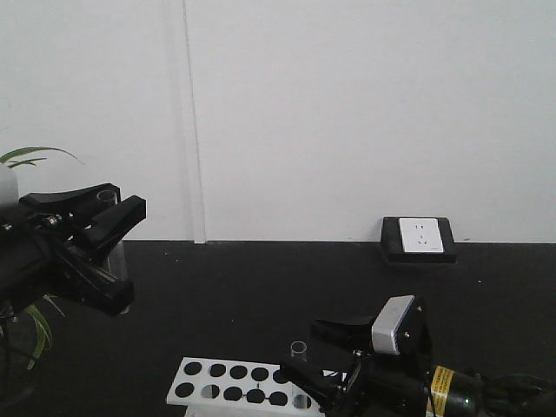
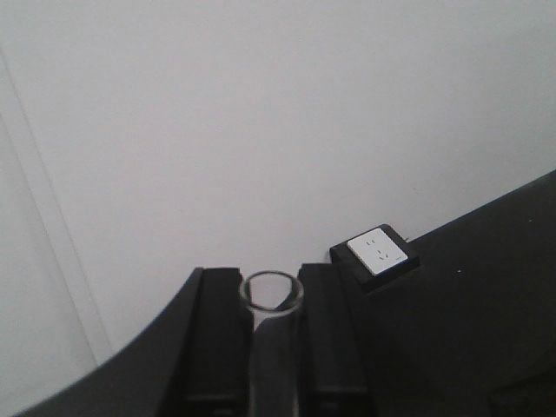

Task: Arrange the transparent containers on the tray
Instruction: 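Close both grippers on the tubes and lift them out of the rack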

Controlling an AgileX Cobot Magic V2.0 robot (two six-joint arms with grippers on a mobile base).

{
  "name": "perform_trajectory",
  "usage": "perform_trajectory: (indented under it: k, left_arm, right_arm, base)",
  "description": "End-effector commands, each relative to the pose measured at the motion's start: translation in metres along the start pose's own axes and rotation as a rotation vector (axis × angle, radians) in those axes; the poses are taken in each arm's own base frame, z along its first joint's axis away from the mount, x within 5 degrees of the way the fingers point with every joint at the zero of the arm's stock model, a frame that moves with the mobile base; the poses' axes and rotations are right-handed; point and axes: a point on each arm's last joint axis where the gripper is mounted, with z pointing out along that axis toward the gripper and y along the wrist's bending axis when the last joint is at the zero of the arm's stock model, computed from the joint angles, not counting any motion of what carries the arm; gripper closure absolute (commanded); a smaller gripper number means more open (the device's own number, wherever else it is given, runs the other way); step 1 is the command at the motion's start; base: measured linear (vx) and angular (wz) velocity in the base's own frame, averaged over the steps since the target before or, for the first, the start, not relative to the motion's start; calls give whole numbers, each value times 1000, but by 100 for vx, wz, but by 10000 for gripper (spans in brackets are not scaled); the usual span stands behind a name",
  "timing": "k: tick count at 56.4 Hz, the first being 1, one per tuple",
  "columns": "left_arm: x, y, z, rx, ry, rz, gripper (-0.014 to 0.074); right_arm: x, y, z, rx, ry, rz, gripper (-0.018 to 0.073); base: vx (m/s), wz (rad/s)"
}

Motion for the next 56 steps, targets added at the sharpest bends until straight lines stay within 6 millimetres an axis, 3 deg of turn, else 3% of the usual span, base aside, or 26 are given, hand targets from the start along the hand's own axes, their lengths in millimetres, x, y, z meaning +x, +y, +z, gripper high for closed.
perform_trajectory:
  k: [1, 14, 24, 32, 44, 51, 56]
  left_arm:
    - [-22, -3, -5, 21, -107, -24, 603]
    - [-21, -2, -5, 13, -94, -24, 603]
    - [-21, -2, -5, 13, -92, -24, 603]
    - [-21, -2, -5, 11, -89, -24, 603]
    - [-20, -2, -5, 10, -87, -24, 603]
    - [-20, -2, -5, 10, -87, -24, 603]
    - [-20, -1, -5, 8, -84, -25, 603]
  right_arm:
    - [-27, 0, 3, -37, -127, -30, 27]
    - [-24, -4, 10, -81, -115, -29, 44]
    - [-16, -6, 12, -89, -108, -13, 109]
    - [-18, -4, 12, -105, -125, -41, 241]
    - [-18, -4, 12, -106, -125, -44, 575]
    - [-26, -2, 9, -106, -139, -49, 573]
    - [-43, 3, 4, -100, -167, -74, 572]
  base:
    - [0, 0]
    - [0, 0]
    - [0, 0]
    - [0, 0]
    - [0, 0]
    - [0, 0]
    - [0, 0]
